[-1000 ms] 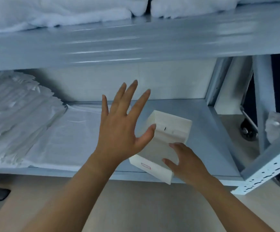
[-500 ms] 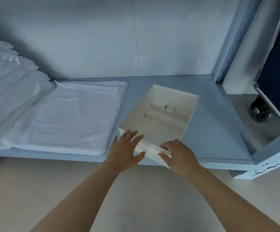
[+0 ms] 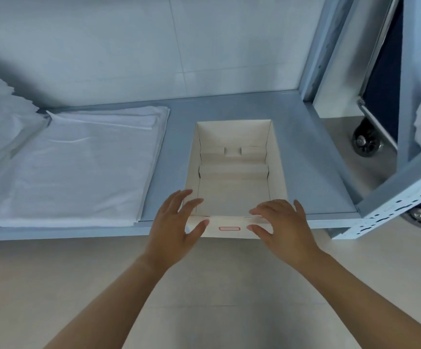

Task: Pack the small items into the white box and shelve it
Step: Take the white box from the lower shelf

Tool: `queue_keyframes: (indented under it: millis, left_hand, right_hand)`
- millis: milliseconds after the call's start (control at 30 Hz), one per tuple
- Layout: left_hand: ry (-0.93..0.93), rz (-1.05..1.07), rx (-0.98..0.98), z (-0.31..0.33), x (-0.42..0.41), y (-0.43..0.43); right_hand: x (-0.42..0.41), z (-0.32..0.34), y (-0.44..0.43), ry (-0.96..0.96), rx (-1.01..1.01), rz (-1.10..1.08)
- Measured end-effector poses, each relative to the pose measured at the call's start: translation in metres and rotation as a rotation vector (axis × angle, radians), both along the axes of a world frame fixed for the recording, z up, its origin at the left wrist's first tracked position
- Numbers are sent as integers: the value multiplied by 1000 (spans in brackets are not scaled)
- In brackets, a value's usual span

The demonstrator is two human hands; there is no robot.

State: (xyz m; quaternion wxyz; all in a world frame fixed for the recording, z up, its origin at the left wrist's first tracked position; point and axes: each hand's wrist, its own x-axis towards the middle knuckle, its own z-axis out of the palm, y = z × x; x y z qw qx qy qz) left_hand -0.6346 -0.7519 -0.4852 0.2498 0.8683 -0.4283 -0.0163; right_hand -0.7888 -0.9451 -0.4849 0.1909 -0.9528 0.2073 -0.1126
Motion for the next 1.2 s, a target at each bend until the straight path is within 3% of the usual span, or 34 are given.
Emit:
queue_keyframes:
  millis: [133, 300, 667, 867, 1033, 1200]
  left_hand:
    - [193, 87, -105, -9, -5, 2]
    - [264, 26, -173, -21, -8, 11]
    - [267, -1, -244, -2, -10, 10]
    - [440, 217, -436, 70, -18, 11]
    - [502, 299, -268, 175, -48, 66]
    - [550, 470, -187, 325, -114, 141]
  right_hand:
    - [17, -5, 20, -11, -72, -49]
    - [12, -15, 18, -31, 8, -111]
    - [5, 10, 8, -268, 150, -123]
    - [10, 99, 21, -281, 185, -53]
    - [-2, 219, 60, -4, 384, -60]
    - [-38, 360, 122, 156, 510, 22]
